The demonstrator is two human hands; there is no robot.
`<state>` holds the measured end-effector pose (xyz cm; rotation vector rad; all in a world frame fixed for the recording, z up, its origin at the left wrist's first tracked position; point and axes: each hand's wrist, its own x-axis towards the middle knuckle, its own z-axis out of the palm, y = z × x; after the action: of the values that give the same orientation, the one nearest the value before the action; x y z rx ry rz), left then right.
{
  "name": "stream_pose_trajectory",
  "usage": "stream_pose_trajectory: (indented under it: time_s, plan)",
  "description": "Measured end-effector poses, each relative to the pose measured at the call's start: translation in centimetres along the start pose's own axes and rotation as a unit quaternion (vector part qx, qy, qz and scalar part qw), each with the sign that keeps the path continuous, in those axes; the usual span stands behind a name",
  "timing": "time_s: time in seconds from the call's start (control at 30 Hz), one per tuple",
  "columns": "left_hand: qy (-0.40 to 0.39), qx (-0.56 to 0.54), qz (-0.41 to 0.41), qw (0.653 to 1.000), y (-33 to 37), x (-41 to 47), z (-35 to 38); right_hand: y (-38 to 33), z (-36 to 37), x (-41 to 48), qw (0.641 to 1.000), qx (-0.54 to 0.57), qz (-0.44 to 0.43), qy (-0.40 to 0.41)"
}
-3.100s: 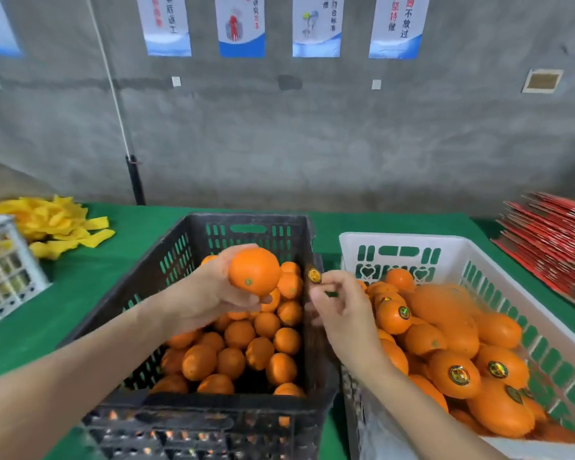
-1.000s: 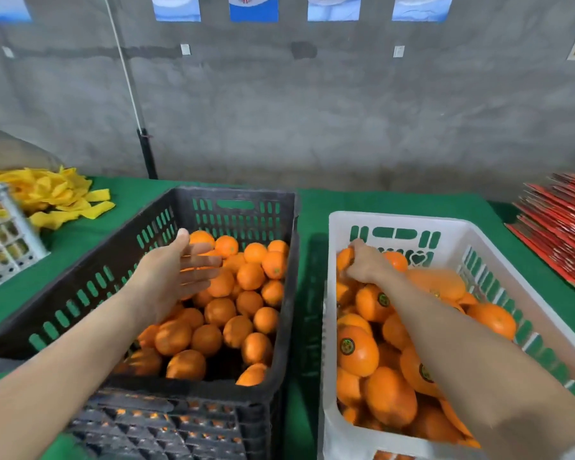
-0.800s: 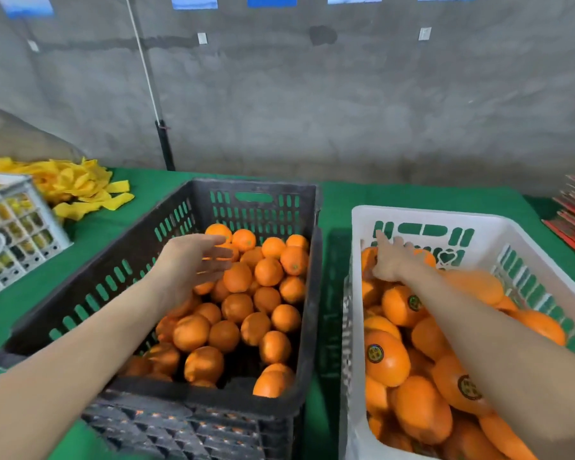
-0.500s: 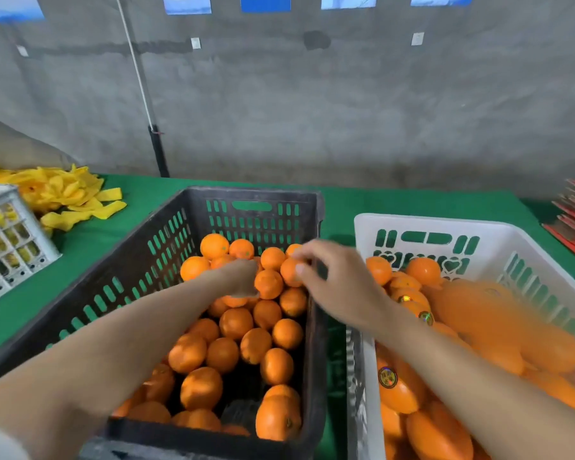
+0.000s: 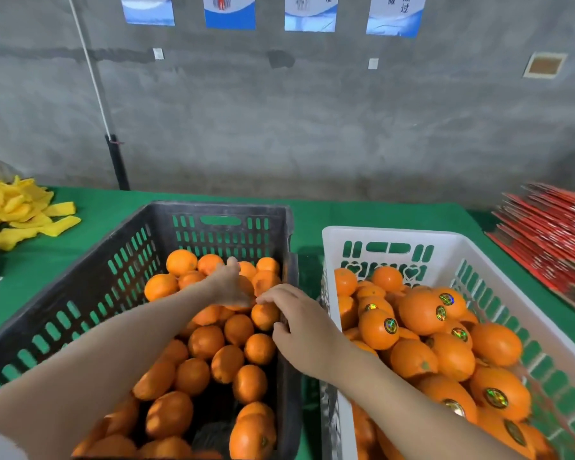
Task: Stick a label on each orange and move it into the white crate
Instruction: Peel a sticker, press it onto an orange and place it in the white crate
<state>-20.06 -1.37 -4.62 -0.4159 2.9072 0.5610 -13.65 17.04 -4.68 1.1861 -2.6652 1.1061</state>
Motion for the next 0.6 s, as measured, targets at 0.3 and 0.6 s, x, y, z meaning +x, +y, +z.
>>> stream_pose_trajectory:
  time_s: [0.3,0.6]
  plan:
    - [0.024,-0.746,-0.012,0.666,-2.7,-13.0,-5.9,-1.8,-1.1,-1.4,0.999,-0.051,-0.001,0.004]
    - [-0.091,-0.673,0.108,0.726,-1.8,-29.4,-0.1,-5.7,0.5,-12.9,0.996,0.067,-0.027,0.061]
